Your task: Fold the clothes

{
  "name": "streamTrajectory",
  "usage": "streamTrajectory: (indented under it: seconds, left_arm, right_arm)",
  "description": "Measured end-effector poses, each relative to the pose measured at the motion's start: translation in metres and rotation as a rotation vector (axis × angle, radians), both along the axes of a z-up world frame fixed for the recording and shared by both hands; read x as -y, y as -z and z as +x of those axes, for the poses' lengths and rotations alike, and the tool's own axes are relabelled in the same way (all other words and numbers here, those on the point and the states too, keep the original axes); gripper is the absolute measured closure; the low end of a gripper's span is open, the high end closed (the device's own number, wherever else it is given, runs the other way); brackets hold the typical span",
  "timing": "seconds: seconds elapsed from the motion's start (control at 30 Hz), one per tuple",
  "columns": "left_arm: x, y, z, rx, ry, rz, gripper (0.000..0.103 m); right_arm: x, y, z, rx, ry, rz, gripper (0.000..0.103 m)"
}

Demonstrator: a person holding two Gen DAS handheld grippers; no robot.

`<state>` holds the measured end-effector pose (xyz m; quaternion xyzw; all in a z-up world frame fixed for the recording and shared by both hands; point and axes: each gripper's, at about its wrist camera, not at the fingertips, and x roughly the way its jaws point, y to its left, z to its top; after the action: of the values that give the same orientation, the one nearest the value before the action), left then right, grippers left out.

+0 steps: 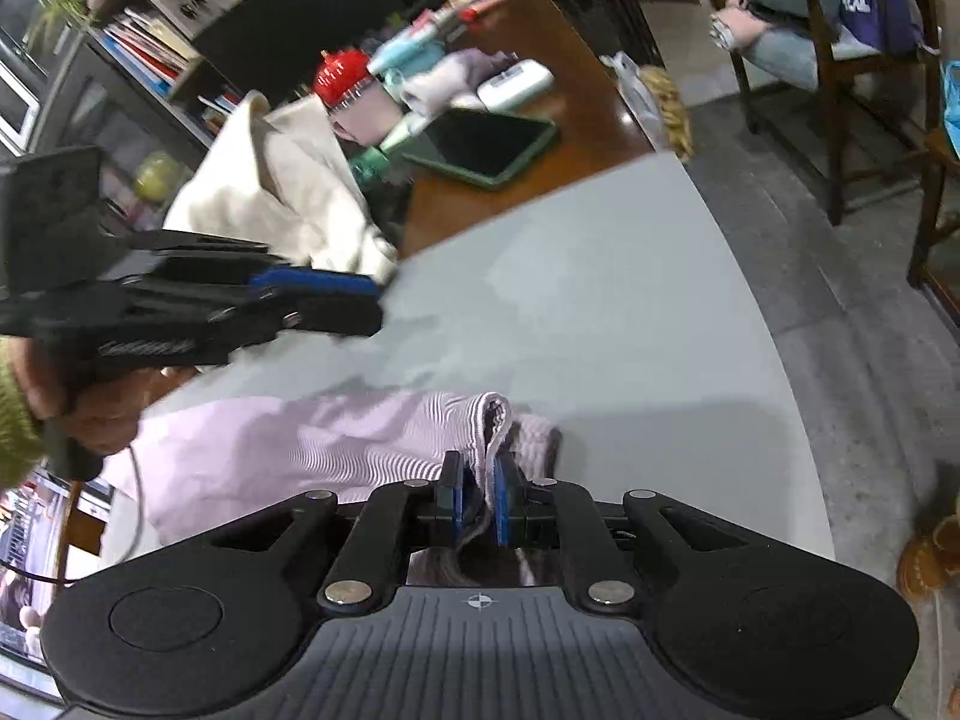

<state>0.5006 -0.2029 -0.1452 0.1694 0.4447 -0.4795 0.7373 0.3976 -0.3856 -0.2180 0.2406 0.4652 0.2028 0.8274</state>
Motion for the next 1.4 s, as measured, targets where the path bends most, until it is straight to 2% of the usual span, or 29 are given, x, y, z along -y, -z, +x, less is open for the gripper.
streamTrajectory:
  seconds: [0.13, 0.23, 0.3, 0.33, 0.47, 0.67, 0.73, 0.8, 0.83, 0.87, 0.9, 1.03, 1.13, 1.27, 1.4]
  left_arm:
    - [0.023, 0.028, -0.021, 0.0, 0.041, 0.052, 0.088]
    - [0.031, 0.039, -0.027, -0.001, 0.043, 0.072, 0.09]
    - [0.028, 0.043, -0.027, -0.011, 0.044, 0.074, 0.09]
    - [0.028, 0.043, -0.027, -0.013, 0.046, 0.077, 0.09]
    - [0.028, 0.043, -0.031, -0.003, 0.042, 0.086, 0.091]
    - [0.027, 0.043, -0.032, -0.012, -0.001, 0.071, 0.091]
    - [0.028, 0.043, -0.033, -0.012, -0.018, 0.072, 0.091]
    - [0.027, 0.042, -0.033, -0.013, -0.034, 0.072, 0.089]
    - [0.027, 0.042, -0.033, -0.019, -0.05, 0.073, 0.089]
    - [0.027, 0.042, -0.032, -0.023, -0.06, 0.074, 0.089]
    - [0.027, 0.041, -0.032, -0.024, -0.067, 0.075, 0.089]
    - [0.03, 0.04, -0.035, -0.018, -0.091, 0.086, 0.089]
    - [0.031, 0.04, -0.036, -0.019, -0.116, 0.091, 0.089]
    - [0.033, 0.04, -0.045, 0.024, -0.128, 0.098, 0.089]
    - [0.025, 0.036, -0.045, 0.01, -0.195, 0.047, 0.091]
  right_arm:
    - [0.005, 0.004, -0.007, 0.001, 0.021, 0.041, 0.094]
    - [0.017, -0.007, -0.031, 0.042, 0.03, 0.079, 0.082]
    - [0.02, -0.018, -0.047, 0.087, 0.004, 0.039, 0.062]
    - [0.02, -0.025, -0.061, 0.119, -0.02, -0.009, 0.057]
    - [0.014, -0.028, -0.078, 0.157, -0.075, -0.028, 0.047]
    - [-0.017, -0.017, -0.078, 0.22, -0.198, -0.125, 0.047]
    - [-0.027, -0.013, -0.079, 0.249, -0.251, -0.153, 0.053]
    - [-0.029, -0.008, -0.079, 0.252, -0.269, -0.193, 0.071]
    - [-0.027, -0.008, -0.079, 0.253, -0.27, -0.189, 0.074]
    - [-0.025, -0.011, -0.081, 0.262, -0.278, -0.182, 0.085]
    - [-0.023, -0.013, -0.083, 0.275, -0.294, -0.182, 0.091]
    - [-0.021, -0.014, -0.095, 0.286, -0.371, -0.217, 0.093]
    - [-0.014, -0.003, -0.098, 0.269, -0.368, -0.199, 0.094]
    - [-0.007, 0.005, -0.1, 0.253, -0.296, -0.154, 0.093]
    - [0.001, -0.013, -0.107, 0.224, -0.162, -0.173, 0.087]
